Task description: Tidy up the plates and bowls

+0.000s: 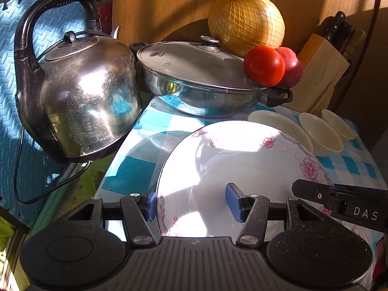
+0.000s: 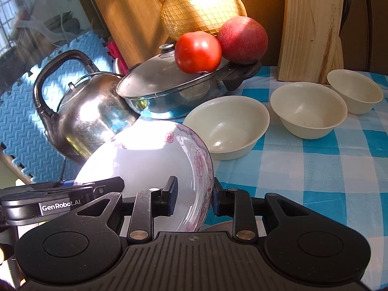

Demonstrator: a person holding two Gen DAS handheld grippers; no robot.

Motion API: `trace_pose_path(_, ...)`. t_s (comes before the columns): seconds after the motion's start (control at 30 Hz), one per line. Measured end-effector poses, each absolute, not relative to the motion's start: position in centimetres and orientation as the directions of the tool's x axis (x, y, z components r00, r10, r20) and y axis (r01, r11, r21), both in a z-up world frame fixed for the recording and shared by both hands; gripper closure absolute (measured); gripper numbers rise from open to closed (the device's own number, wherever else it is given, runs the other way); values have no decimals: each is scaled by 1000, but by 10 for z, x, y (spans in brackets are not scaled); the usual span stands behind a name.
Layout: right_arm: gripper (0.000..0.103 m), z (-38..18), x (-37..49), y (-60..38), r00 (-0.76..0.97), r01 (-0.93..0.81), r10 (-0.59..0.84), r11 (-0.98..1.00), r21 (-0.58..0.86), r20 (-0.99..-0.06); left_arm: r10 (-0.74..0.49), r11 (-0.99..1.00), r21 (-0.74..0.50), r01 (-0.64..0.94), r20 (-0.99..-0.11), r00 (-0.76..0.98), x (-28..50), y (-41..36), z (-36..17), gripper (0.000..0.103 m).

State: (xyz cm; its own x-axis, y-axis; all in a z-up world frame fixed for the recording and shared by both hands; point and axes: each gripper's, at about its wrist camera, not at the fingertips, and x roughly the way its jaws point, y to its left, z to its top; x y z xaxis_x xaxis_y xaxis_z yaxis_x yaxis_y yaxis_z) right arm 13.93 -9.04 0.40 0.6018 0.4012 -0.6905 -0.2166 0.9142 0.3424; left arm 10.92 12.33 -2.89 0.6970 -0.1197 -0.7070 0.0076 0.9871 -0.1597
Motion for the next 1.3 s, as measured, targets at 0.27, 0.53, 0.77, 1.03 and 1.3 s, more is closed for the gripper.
trace_pose_path(0.27,67,15,115,-119,641,-162,355,929,332,-681,-182,982,-168,89,-694,697,98,98,-24,54)
trace_pose_path(0.53,67,15,80,-146,665,-89,294,944,318,-686,-226,974,-133,185,-686,692,85,64,-19,53)
trace_pose_path(0.77,67,16,54,-169,684,-23,252,946,325,-684,-272,958,-126,257,-686,675,72,38,-19,52)
trace_pose_path(1.03,67,8,34,-178,670,18,215,952,306,-710,-283,948,-102,301,-703,652,60,22,-25,52)
trace_pose_path(1.3,67,0,23,-175,648,28,202,957,289,-734,-269,947,-76,311,-716,645,52,17,-31,51)
